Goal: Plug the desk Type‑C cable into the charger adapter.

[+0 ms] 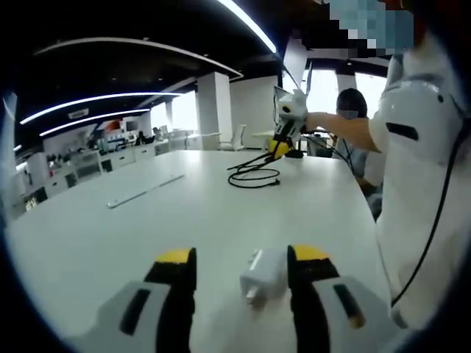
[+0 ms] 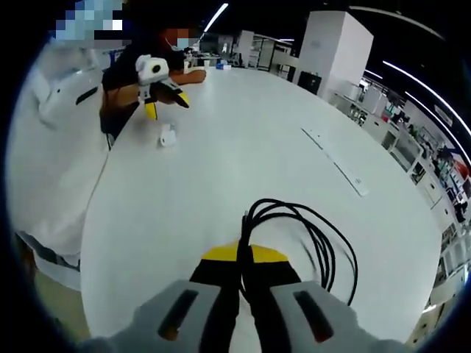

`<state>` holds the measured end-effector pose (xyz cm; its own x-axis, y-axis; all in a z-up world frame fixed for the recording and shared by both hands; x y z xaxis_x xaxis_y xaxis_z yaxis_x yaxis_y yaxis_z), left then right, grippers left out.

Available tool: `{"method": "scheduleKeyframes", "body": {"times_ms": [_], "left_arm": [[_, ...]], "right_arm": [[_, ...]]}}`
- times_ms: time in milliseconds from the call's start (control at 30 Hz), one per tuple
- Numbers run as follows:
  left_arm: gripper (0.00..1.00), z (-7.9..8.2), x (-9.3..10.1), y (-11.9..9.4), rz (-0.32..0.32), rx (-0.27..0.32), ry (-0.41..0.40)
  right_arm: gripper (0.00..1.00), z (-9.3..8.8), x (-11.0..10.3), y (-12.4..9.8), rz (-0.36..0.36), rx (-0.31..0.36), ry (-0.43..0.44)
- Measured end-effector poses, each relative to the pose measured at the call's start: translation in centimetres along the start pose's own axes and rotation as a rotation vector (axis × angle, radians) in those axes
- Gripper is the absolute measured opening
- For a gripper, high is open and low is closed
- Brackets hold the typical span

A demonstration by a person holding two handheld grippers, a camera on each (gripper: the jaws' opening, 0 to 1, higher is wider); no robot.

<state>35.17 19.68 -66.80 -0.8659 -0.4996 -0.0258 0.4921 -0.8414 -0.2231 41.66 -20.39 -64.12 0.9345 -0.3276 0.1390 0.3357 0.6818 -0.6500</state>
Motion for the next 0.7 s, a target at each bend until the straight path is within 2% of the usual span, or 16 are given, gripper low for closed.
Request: {"method": "scheduleKeyframes", "body": {"times_ms": [700], "left_arm": [[0.49,-0.1,0.4,-0.2,0.000,-0.001,0.002]], "right_arm": [[0.01,-0.3,-2.3,0.9,0.033,0.000,-0.003]]}}
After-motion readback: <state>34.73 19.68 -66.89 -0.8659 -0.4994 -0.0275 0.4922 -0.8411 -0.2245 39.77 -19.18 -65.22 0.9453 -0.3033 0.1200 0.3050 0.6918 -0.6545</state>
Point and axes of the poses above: the point that each gripper's makers call its tool centre point, and the gripper's own axes: y roughly forward along the fingers, x roughly to its right, z roughly out of its top, the point moved 7 cm from there along -y, roughly backward along the fingers, and after that the axes turned 5 degrees about x, right-handed, at the moved point
